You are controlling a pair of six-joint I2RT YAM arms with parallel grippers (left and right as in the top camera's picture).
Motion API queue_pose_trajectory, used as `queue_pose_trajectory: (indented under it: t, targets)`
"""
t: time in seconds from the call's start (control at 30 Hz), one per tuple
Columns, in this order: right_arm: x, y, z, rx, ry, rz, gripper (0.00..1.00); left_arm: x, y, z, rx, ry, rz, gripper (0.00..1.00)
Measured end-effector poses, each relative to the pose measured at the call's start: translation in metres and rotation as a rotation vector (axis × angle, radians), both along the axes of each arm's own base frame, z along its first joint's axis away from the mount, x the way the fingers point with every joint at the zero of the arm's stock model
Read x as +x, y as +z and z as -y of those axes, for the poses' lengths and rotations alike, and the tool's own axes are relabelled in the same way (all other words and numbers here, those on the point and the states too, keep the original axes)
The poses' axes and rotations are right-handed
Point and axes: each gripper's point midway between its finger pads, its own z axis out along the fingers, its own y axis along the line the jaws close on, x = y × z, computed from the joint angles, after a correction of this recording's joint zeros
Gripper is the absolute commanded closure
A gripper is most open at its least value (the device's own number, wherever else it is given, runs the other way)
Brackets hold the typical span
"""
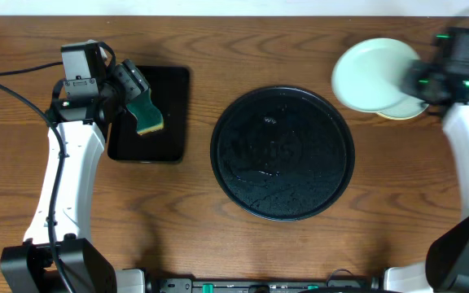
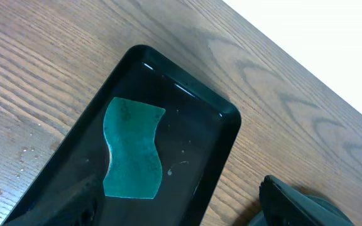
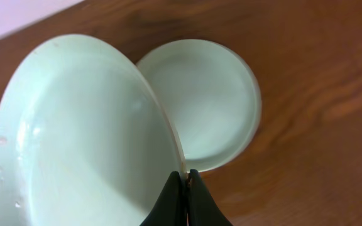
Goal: Clean dirty plates on tray and stack at the side
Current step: 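Stack the green plate onto the plates at top right and release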
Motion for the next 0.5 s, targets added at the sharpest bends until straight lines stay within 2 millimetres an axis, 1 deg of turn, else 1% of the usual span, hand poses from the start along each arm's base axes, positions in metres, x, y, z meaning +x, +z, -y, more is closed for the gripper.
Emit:
queue_pose_trajectory:
  t: [0.07, 0.17, 0.27, 0.37, 0.47, 0.5]
  targets:
    - [-0.005, -0.002, 0.023, 0.05, -0.049, 0.01, 0.99, 0.0, 0.0, 0.0, 0.0, 0.0, 0.0, 0.2]
    - [-0.007, -0.012, 0.05, 0.098, -0.103, 0.012, 0.99, 0.0, 0.0, 0.0, 0.0, 0.0, 0.0, 0.2]
    - [-0.004, -0.026, 0.068, 0.116, -0.139, 0.009, 0.99, 0.0, 0.0, 0.0, 0.0, 0.0, 0.0, 0.2]
    - [0.004, -0.042, 0.081, 0.125, -0.182, 0.011, 0.99, 0.0, 0.0, 0.0, 0.0, 0.0, 0.0, 0.2]
    - [0.013, -0.062, 0.092, 0.128, -0.226, 0.008, 0.99, 0.0, 0.0, 0.0, 0.0, 0.0, 0.0, 0.2]
    - [0.018, -0.074, 0.095, 0.137, -0.236, 0.001, 0.98, 0.0, 0.0, 0.0, 0.0, 0.0, 0.0, 0.2]
